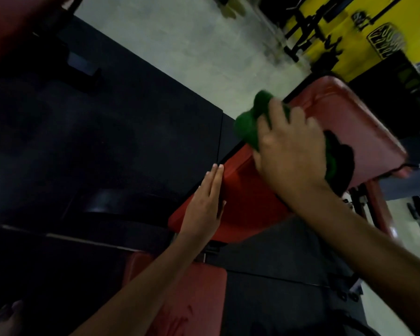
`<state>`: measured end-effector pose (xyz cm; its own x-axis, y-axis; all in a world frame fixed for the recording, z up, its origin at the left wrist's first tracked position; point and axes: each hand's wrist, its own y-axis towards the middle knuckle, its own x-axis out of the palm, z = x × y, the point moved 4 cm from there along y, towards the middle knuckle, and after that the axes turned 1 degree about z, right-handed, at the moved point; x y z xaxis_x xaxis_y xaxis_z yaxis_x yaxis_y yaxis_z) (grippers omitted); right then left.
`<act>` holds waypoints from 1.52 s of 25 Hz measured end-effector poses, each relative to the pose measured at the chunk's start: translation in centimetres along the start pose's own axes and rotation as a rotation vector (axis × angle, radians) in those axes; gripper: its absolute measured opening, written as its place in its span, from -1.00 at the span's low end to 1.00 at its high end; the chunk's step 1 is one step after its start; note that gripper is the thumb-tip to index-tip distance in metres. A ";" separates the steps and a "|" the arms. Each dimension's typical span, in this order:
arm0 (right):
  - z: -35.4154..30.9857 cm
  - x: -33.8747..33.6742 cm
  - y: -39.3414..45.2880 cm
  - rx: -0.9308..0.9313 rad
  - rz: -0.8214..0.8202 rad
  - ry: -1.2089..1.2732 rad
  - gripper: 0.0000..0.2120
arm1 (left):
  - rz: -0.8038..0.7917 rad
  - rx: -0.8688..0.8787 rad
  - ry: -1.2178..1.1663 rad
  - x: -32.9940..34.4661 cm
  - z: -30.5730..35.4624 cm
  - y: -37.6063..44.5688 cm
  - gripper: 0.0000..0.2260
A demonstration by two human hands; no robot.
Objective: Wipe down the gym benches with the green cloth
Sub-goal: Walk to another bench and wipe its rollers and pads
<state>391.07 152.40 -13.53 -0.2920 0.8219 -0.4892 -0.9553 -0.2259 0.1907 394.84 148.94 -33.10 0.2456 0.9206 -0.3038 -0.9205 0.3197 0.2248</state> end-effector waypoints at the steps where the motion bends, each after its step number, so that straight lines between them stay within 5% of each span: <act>1: -2.0 0.6 -0.4 -0.053 -0.046 0.007 -0.67 | -0.010 0.010 0.000 0.0 -0.4 0.0 -0.25; 8: -1.6 0.9 -1.4 0.084 0.111 0.054 -0.60 | -0.073 -0.133 0.006 1.2 -4.4 -1.6 -0.29; 12: -8.6 3.4 -4.2 -0.179 -0.079 0.158 -0.57 | -0.101 -0.168 -0.020 2.0 -5.6 -2.6 -0.26; 17: -4.4 2.4 -3.4 0.156 0.093 0.206 -0.49 | -0.202 -0.220 -0.035 2.0 -7.5 -3.9 -0.26; 19: -7.2 3.5 -4.5 0.102 0.103 0.133 -0.56 | -0.210 -0.250 -0.056 2.3 -8.3 -4.5 -0.25; 23: -13.1 5.1 -6.9 -0.096 -0.024 0.185 -0.77 | -0.182 -0.210 -0.065 2.6 -8.9 -4.8 -0.26; 28: -9.5 4.4 -6.4 0.195 0.130 0.215 -0.53 | -0.228 -0.172 -0.021 1.8 -10.3 -4.7 -0.23; 33: -17.4 7.6 -8.9 -0.020 -0.003 0.271 -0.60 | -0.224 -0.111 -0.058 2.9 -12.6 -5.0 -0.19; 38: -14.2 7.0 -8.9 0.167 0.170 0.348 -0.61 | -0.256 -0.150 -0.034 3.1 -14.3 -6.3 -0.14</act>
<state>396.90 152.75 -30.75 -0.4701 0.5483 -0.6916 -0.8800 -0.2315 0.4147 397.06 146.54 -48.64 0.4830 0.8220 -0.3016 -0.8613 0.5080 0.0052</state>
